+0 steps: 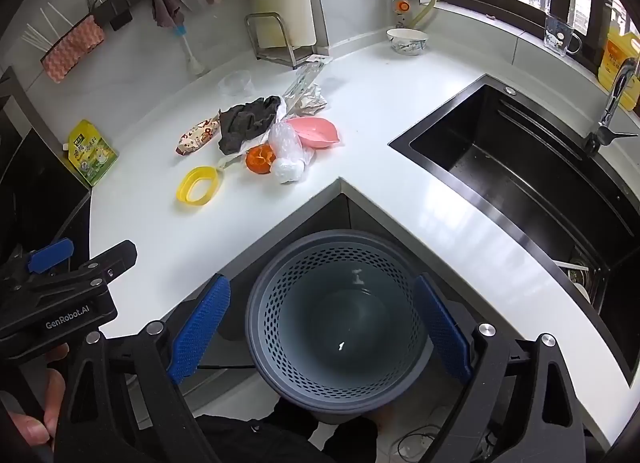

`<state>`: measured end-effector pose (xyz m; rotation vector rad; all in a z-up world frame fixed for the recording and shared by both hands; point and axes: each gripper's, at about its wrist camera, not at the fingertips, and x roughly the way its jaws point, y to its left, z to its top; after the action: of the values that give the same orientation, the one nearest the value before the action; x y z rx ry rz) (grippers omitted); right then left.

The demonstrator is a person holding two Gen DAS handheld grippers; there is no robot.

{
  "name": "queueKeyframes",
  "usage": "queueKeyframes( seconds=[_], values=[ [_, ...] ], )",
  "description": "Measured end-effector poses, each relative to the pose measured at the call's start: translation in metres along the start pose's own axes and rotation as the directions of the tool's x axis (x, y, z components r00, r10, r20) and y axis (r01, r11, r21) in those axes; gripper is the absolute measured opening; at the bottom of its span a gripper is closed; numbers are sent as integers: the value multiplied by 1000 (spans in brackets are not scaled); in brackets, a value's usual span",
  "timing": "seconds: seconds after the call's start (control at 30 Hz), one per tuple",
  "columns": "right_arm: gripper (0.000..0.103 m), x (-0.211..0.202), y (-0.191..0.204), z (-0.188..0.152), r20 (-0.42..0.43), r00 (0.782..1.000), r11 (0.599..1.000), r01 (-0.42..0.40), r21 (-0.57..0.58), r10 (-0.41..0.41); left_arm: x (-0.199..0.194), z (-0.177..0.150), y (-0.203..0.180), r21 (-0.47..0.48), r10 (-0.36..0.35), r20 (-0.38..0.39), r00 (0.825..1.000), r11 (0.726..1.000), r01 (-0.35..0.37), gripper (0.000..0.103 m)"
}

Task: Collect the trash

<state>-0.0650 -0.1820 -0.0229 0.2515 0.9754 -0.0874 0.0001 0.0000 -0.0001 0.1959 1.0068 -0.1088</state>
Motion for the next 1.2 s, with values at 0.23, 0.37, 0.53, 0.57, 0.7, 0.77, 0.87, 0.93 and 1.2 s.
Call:
queueKeyframes(
  seconds=[0.23,0.37,0.53,0.57,0.7,0.77,0.87,0.93,1.2],
  values=[
    [89,-2,-1,0,5,1000,1000,-1,1,1,0,0,0,-1,4,-1,1000,1000,-4,97],
    [89,-2,-1,4,5,1000,1000,-3,2,3,1,0,-1,1,6,-5,1000,1000,-6,97],
    [89,-3,0,-1,7,1000,1000,-6,4,6,0,1,-2,0,4,-2,1000,1000,-4,97],
    [89,-4,1,-2,10,1000,1000,-7,3,7,0,1,-2,1,5,-3,1000,1000,-5,97],
    [89,-1,3,-4,8,1000,1000,-6,5,6,-1,1,-1,0,5,-2,1000,1000,-5,97],
    [89,-1,2,-3,7,1000,1000,-8,7,8,-1,1,0,2,5,-2,1000,1000,-5,97],
    [89,-2,2,-3,13,1000,1000,-5,6,4,-3,-3,5,2,3,3,1000,1000,-3,97],
    [89,-2,2,-3,15,1000,1000,-4,6,4,-4,-3,7,2,3,6,1000,1000,-3,97],
    [89,-3,3,-3,17,1000,1000,-3,5,3,-4,-3,6,1,5,5,1000,1000,-5,97]
  ],
)
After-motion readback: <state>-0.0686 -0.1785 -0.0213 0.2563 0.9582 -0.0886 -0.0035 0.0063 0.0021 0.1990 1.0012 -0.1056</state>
